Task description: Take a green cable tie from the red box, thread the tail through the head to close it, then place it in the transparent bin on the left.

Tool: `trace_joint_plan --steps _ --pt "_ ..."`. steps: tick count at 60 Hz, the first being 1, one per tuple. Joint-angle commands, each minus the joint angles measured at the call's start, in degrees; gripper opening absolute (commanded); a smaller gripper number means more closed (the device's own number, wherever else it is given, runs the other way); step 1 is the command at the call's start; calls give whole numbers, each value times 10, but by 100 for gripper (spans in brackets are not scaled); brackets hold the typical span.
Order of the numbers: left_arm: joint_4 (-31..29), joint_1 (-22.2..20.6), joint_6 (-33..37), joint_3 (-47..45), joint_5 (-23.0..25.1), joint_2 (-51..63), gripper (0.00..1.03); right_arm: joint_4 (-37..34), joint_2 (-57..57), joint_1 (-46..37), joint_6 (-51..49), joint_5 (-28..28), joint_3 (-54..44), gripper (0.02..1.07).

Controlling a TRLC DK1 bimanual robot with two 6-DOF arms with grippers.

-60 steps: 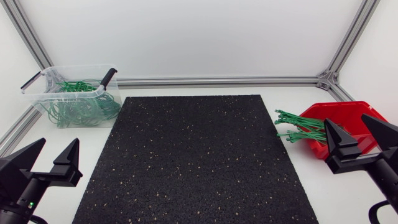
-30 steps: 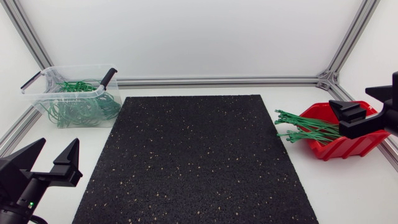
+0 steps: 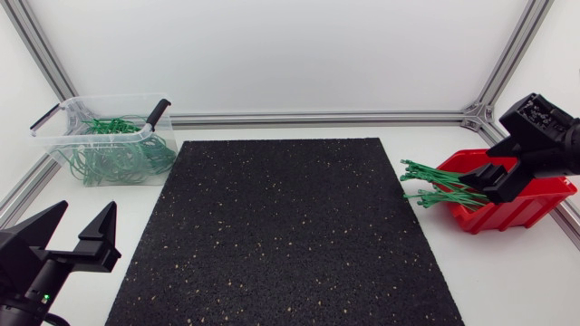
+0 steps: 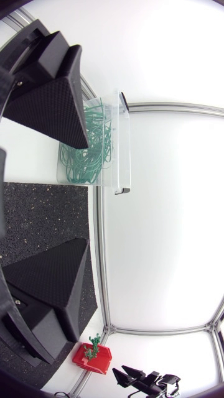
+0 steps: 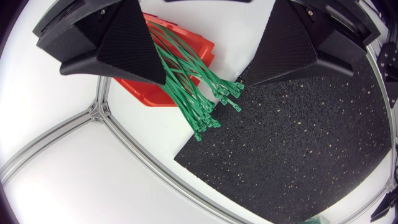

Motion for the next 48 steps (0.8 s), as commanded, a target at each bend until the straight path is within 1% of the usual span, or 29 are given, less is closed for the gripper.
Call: trace_joint_plan --steps 1,12,14,17,20,24,28,34,40,46,48 --pt "-12 -5 -12 -23 -3 -3 100 -22 44 -15 -76 -8 28 102" --pt "-12 -7 -12 -23 -3 -3 100 -20 106 -34 -158 -13 21 101" --pt "-12 -7 -12 -23 -3 -3 100 -7 108 -38 -184 -14 8 99" --pt "-13 -6 -12 -23 -3 -3 100 54 104 -41 -196 -12 -27 92" --pt "-13 -5 -12 -23 -3 -3 100 83 103 -44 -209 -12 -47 89" --pt "-13 -5 -12 -23 -3 -3 100 90 110 -44 -223 -12 -62 88" --pt "-13 -4 -12 -23 -3 -3 100 112 116 -44 -233 -13 -82 88" --pt "-13 -3 -12 -22 -3 -3 100 148 120 -42 -249 -14 -112 78" --pt "-13 -3 -12 -23 -3 -3 100 180 123 -41 -256 -14 -131 72" --pt "-13 -3 -12 -23 -3 -3 100 211 127 -37 -256 -19 -143 62" --pt "-13 -3 -12 -22 -3 -3 100 220 129 -35 -256 -19 -145 61"
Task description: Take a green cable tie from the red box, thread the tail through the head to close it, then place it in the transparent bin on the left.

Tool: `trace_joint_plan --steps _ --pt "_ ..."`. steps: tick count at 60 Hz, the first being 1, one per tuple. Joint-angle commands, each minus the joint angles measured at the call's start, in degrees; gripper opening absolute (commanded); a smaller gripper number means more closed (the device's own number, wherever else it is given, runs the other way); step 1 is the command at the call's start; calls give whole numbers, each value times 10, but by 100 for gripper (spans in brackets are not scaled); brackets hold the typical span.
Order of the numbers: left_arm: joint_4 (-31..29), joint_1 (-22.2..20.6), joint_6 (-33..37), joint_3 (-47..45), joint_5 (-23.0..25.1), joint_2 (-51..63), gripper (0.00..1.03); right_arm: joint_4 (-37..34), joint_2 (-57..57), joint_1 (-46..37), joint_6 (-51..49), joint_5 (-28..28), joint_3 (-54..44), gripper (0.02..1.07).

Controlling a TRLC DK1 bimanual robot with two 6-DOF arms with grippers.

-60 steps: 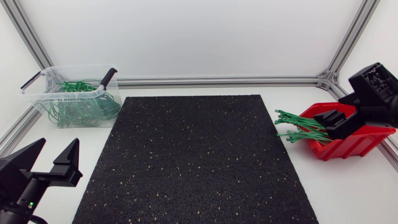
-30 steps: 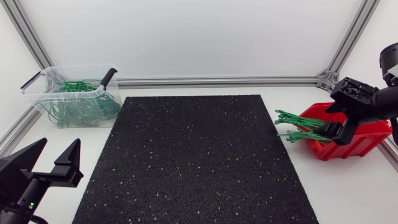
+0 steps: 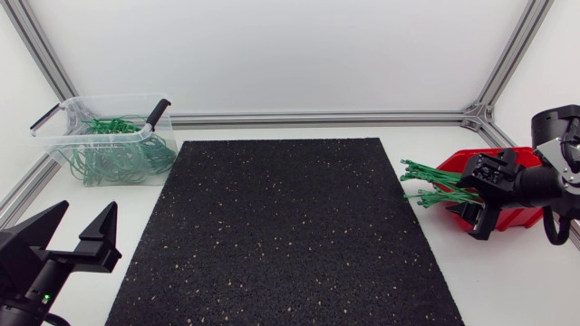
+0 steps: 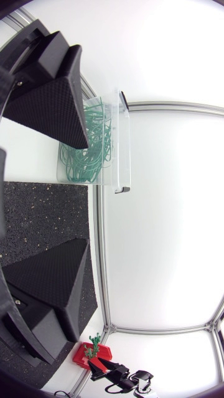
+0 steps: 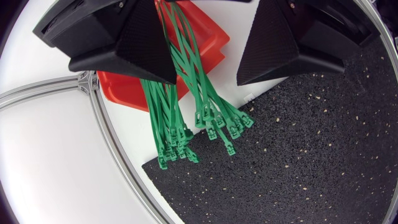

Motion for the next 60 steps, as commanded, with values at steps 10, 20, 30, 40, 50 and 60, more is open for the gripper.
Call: trace_joint_plan --steps 10,20,30,40,50,60 --pt "-14 1 -12 -22 -3 -3 100 57 24 10 -16 -2 -28 57" --pt "-14 -3 -12 -22 -3 -3 100 97 30 18 -15 -2 -44 36" --pt "-14 -2 -12 -22 -3 -3 100 110 29 20 -15 -2 -46 17" --pt "-14 -1 -12 -22 -3 -3 100 89 14 16 -13 -11 -33 8" --pt "-14 1 -12 -22 -3 -2 100 32 0 0 -14 -47 -7 8" --pt "-15 1 -12 -22 -3 -2 100 -19 -6 -16 -24 -73 19 8"
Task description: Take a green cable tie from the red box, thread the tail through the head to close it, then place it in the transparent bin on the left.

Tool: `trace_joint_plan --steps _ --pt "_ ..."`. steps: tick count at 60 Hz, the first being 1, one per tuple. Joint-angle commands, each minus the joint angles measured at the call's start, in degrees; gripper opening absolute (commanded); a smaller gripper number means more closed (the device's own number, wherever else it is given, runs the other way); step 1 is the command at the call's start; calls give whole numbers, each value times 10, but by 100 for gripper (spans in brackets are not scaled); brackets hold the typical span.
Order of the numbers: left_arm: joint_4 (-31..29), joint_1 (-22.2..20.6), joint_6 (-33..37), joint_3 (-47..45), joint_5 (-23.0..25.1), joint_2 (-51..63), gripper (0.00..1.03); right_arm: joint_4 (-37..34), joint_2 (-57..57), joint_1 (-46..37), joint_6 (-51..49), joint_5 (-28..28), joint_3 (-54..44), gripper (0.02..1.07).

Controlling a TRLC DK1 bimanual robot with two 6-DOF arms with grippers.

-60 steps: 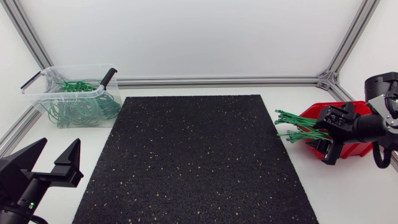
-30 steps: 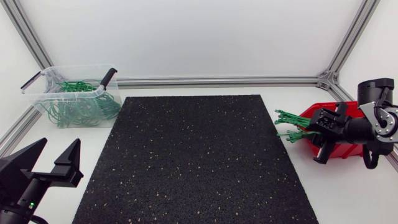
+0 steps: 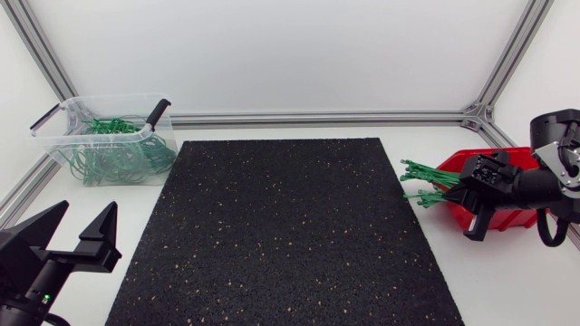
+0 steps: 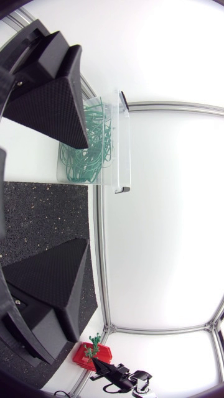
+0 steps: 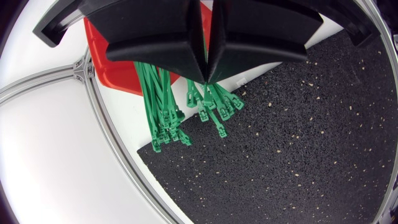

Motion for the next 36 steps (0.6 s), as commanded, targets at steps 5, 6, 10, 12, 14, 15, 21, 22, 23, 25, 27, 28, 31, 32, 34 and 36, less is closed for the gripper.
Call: trace_joint_plan --steps 5,6,10,12,14,15,21,22,23,25,27,28,31,32,34,36 --pt "-15 1 -12 -22 -3 -2 100 -81 -7 -30 -38 -41 52 8" --pt "-14 1 -12 -22 -3 -2 100 -89 -6 -33 -41 -47 58 8" --pt "-15 0 -12 -22 -3 -2 100 -141 6 -49 -55 -72 90 8" --pt "-15 -1 -12 -22 -3 -2 100 -168 15 -57 -67 -86 104 8" --pt "-15 -1 -12 -22 -3 -2 100 -191 25 -67 -76 -97 120 8" --pt "-15 0 -12 -22 -3 -2 100 -199 29 -68 -79 -100 126 8" --pt "-15 0 -12 -22 -3 -1 100 -236 51 -84 -89 -119 156 8" --pt "-15 0 -12 -22 -3 -2 100 -243 54 -86 -94 -121 160 8" --pt "-15 -1 -12 -22 -3 -1 100 -249 56 -87 -98 -123 163 8" --pt "-15 -2 -12 -22 -3 -1 100 -253 60 -90 -99 -125 168 8" --pt "-15 -2 -12 -22 -3 0 100 -251 61 -90 -99 -125 166 8" --pt "-15 -2 -12 -22 -3 0 100 -251 61 -89 -99 -125 163 8" --pt "-15 -2 -12 -22 -3 0 100 -249 64 -84 -102 -124 156 8" --pt "-15 -2 -12 -22 -3 0 100 -248 65 -82 -103 -123 154 8" --pt "-15 -2 -12 -22 -3 0 100 -245 66 -77 -104 -120 148 8" --pt "-15 -2 -12 -22 -3 0 100 -245 68 -72 -106 -118 142 8"
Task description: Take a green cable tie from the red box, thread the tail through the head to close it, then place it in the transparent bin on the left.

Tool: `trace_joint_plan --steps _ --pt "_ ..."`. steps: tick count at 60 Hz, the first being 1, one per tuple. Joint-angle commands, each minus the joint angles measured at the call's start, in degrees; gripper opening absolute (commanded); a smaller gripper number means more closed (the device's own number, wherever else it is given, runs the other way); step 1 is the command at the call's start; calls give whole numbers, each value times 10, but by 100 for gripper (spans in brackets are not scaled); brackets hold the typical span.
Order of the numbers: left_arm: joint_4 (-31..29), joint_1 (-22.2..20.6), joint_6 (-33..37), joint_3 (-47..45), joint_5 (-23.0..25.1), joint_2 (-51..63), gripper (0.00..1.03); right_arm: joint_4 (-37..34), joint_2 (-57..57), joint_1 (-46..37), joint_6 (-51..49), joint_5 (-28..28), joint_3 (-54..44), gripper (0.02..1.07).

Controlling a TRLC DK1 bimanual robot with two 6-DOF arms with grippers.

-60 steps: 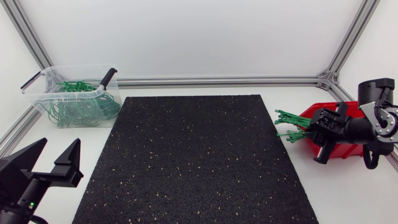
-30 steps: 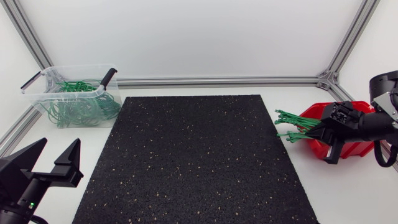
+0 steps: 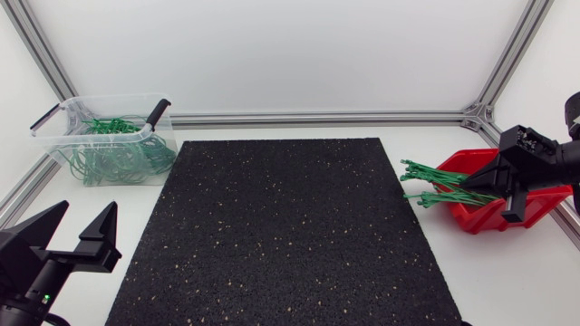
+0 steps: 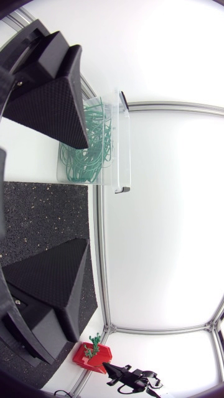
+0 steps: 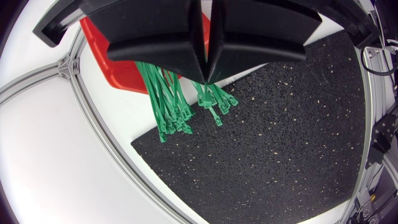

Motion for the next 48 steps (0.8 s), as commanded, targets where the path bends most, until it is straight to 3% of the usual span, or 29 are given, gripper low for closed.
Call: trace_joint_plan --steps 1,16,26,29,33,35,41,48 --pt "-15 -2 -12 -22 -3 0 100 -8 14 12 -22 1 -19 8" --pt "-15 -5 -12 -22 -3 -1 100 -67 13 26 -42 -2 -10 8" --pt "-15 -4 -12 -22 -3 -1 100 -24 31 37 -40 16 -27 9" --pt "-15 -4 -12 -22 -3 -1 100 11 32 43 -32 36 -44 18" --pt "-15 -4 -12 -22 -3 -1 100 46 29 51 -25 55 -68 43" --pt "-15 -4 -12 -22 -3 -1 100 53 26 52 -25 63 -74 49" --pt "-15 -4 -12 -22 -3 -1 100 62 11 50 -27 66 -85 56" --pt "-15 -4 -12 -22 -3 -1 100 61 -5 36 -43 67 -91 56"
